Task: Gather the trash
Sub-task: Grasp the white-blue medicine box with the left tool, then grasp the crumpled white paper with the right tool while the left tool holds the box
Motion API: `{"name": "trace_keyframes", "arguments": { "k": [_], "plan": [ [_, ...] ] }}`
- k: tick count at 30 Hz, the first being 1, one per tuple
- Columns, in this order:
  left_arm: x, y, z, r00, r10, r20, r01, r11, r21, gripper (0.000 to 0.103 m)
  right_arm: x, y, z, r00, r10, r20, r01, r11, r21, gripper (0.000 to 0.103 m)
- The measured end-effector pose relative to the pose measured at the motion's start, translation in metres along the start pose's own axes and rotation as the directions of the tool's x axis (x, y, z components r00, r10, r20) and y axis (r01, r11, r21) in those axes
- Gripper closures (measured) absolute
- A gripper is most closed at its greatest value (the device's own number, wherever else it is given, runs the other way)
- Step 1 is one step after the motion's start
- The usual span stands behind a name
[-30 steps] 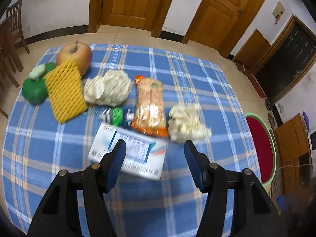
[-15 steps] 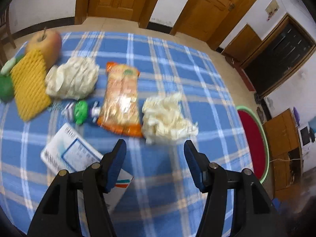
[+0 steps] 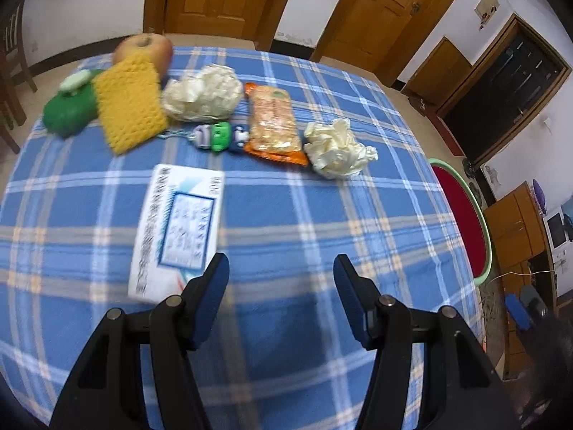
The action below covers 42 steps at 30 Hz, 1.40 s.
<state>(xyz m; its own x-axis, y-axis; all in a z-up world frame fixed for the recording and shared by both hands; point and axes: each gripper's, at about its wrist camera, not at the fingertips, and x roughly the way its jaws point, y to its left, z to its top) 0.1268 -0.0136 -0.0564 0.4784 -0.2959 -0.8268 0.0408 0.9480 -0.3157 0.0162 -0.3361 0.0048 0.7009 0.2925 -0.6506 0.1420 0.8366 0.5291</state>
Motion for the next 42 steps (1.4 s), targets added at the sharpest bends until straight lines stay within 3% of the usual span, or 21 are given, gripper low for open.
{"name": "trace_keyframes", "arguments": {
  "k": [4, 8, 15, 25, 29, 31, 32, 33, 37, 42],
  "plan": [
    [-0.022, 0.006, -0.006, 0.998, 0.036, 0.051, -0.037, 0.999, 0.029, 0.042, 0.005, 0.009, -0.004, 1.0, 0.006, -0.013, -0.006, 1.0, -0.017, 0.043],
    [-0.034, 0.011, -0.002, 0.989, 0.105, 0.104, -0.113, 0.99, 0.081, 0.033, 0.009, 0.02, -0.008, 1.0, 0.006, -0.025, -0.007, 0.999, -0.035, 0.043],
    [-0.011, 0.026, 0.006, 0.989, 0.141, 0.045, -0.145, 0.982, 0.125, 0.033, 0.011, 0.039, -0.014, 0.999, -0.013, -0.039, 0.011, 0.998, -0.064, 0.043],
    [0.007, 0.026, 0.012, 0.976, 0.204, 0.077, -0.215, 0.96, 0.181, 0.032, 0.031, 0.063, -0.011, 0.997, -0.032, -0.073, 0.024, 0.994, -0.107, 0.043],
    [0.018, 0.038, 0.014, 0.977, 0.199, 0.073, -0.208, 0.967, 0.147, 0.034, 0.048, 0.076, -0.009, 0.994, -0.026, -0.102, 0.011, 0.99, -0.14, 0.043],
    [0.02, 0.041, 0.018, 0.977, 0.2, 0.079, -0.209, 0.968, 0.14, 0.039, 0.055, 0.082, -0.007, 0.994, -0.029, -0.107, 0.012, 0.988, -0.153, 0.043],
    [0.019, 0.042, 0.019, 0.977, 0.193, 0.088, -0.204, 0.97, 0.133, 0.049, 0.058, 0.085, -0.005, 0.994, -0.03, -0.107, 0.013, 0.987, -0.16, 0.043],
    [0.019, 0.044, 0.021, 0.979, 0.181, 0.089, -0.191, 0.974, 0.124, 0.052, 0.061, 0.087, -0.003, 0.994, -0.031, -0.107, 0.013, 0.986, -0.165, 0.043],
    [0.011, 0.053, 0.031, 0.989, 0.116, 0.093, -0.124, 0.989, 0.086, 0.052, 0.071, 0.099, 0.002, 0.993, -0.029, -0.112, 0.009, 0.984, -0.177, 0.043],
    [-0.005, 0.059, 0.046, 0.981, 0.106, 0.164, -0.114, 0.993, 0.039, 0.052, 0.084, 0.12, 0.008, 0.993, -0.022, -0.116, -0.003, 0.976, -0.216, 0.043]
  ]
}}
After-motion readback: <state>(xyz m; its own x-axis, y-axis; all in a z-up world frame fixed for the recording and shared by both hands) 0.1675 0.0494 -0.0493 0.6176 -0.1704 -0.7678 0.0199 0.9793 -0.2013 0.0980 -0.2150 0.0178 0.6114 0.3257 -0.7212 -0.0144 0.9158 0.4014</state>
